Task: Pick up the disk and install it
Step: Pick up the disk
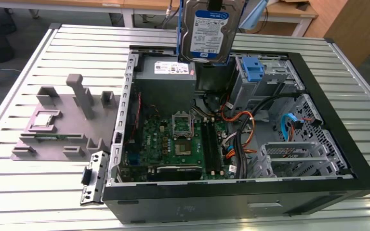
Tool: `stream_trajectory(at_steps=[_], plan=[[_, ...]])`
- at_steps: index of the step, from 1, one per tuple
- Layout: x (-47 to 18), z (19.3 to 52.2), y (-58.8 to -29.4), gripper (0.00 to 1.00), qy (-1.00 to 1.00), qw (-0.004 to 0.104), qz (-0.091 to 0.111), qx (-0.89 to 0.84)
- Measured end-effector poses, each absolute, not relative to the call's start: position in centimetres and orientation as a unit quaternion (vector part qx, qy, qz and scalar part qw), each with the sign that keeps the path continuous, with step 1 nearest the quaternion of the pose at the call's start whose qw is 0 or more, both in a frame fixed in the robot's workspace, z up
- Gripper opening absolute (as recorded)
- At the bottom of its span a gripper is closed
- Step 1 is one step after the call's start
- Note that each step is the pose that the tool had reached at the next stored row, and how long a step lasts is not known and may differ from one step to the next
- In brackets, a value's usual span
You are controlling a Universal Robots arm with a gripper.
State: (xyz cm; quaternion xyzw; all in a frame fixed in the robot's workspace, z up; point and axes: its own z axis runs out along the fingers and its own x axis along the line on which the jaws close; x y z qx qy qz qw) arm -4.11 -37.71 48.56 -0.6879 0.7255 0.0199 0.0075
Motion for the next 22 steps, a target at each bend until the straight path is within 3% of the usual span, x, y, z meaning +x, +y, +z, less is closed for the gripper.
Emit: stream_trajectory(at_steps=[22], plan=[[-4.1,48.6,-39.5,0.35,0.726,0.007,0.020,-0.688]])
